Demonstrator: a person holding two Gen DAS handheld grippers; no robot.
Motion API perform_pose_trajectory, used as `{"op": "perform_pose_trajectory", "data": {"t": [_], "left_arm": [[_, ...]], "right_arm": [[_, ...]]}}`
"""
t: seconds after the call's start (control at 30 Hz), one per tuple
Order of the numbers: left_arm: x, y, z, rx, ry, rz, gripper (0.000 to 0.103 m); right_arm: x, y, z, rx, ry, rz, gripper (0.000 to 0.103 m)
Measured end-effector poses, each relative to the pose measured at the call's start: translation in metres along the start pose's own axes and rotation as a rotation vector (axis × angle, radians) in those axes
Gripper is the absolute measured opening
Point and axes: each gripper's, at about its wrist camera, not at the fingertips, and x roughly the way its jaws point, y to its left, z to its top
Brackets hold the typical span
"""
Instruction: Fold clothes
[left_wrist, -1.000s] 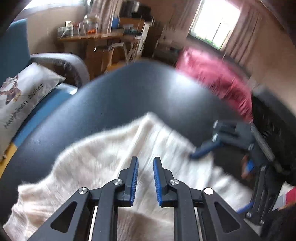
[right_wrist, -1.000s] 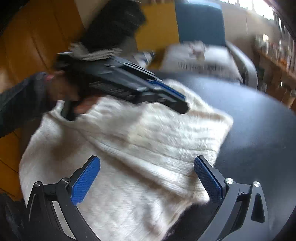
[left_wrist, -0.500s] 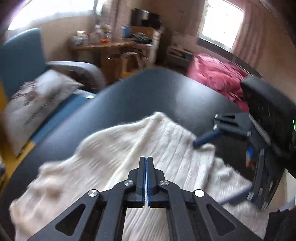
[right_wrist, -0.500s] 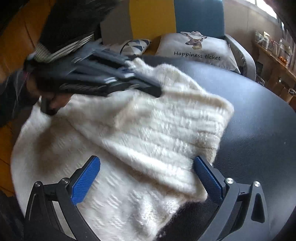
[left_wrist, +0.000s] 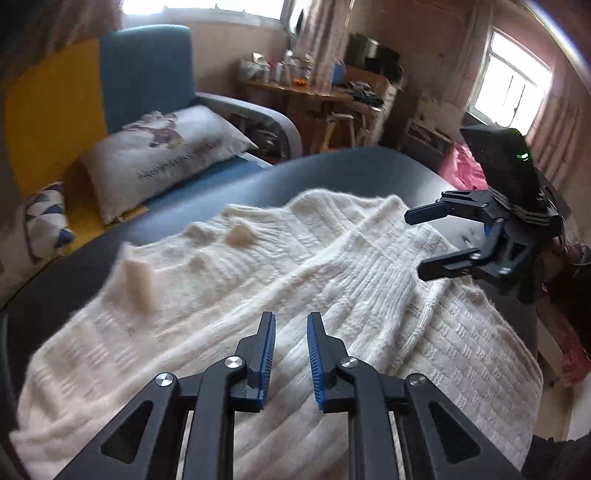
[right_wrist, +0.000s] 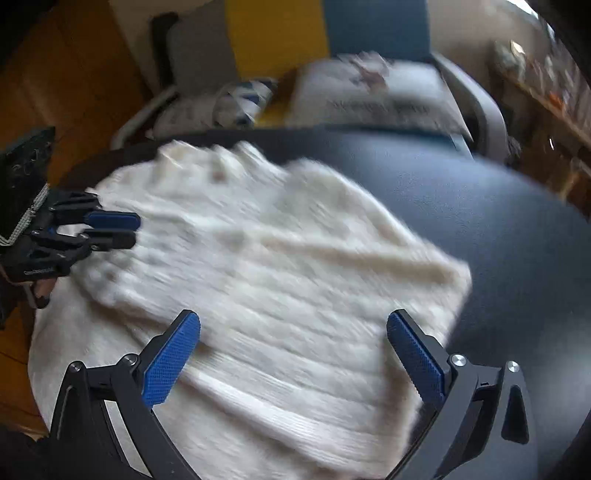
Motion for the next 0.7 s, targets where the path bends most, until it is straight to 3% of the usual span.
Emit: {"op": "perform_pose_trajectory", "data": {"t": [0.17, 0.3, 0.43, 0.5, 0.57, 0.6, 0.67, 0.7], "left_arm": [[-0.011, 0.021, -0.021, -0.036, 0.034, 0.15, 0.017], [-0.02, 0.036, -0.026, -0.108, 0.011, 0.1, 0.019], [-0.043, 0.053, -0.033, -0.173, -0.047, 0.024, 0.019], [-0.056, 0.063, -0.039, -0.193, -0.07, -0.002, 0.019], [-0.066, 0.073, -0.045, -0.174, -0.072, 0.034, 0.019], [-0.068, 0.073, -0.045, -0.118, -0.07, 0.08, 0.019], [-0.074, 0.072, -0.045, -0.004, -0.065, 0.17, 0.019], [-0.071, 0.071, -0.043, 0.044, -0.052, 0.177, 0.019]], "right_arm": [[0.026, 0.044, 0.031, -0.094, 0.019, -0.035, 0.103], [0.053, 0.045, 0.017, -0.097, 0.123, -0.029, 0.103], [0.031, 0.043, 0.019, -0.024, 0.065, -0.011, 0.103], [0.015, 0.048, 0.022, 0.011, 0.016, 0.087, 0.103], [0.006, 0.053, 0.023, 0.072, -0.01, 0.271, 0.103], [0.005, 0.055, 0.023, 0.086, -0.014, 0.3, 0.103], [0.009, 0.057, 0.02, 0.11, 0.001, 0.259, 0.103], [0.013, 0.053, 0.017, 0.15, 0.017, 0.235, 0.103]]}}
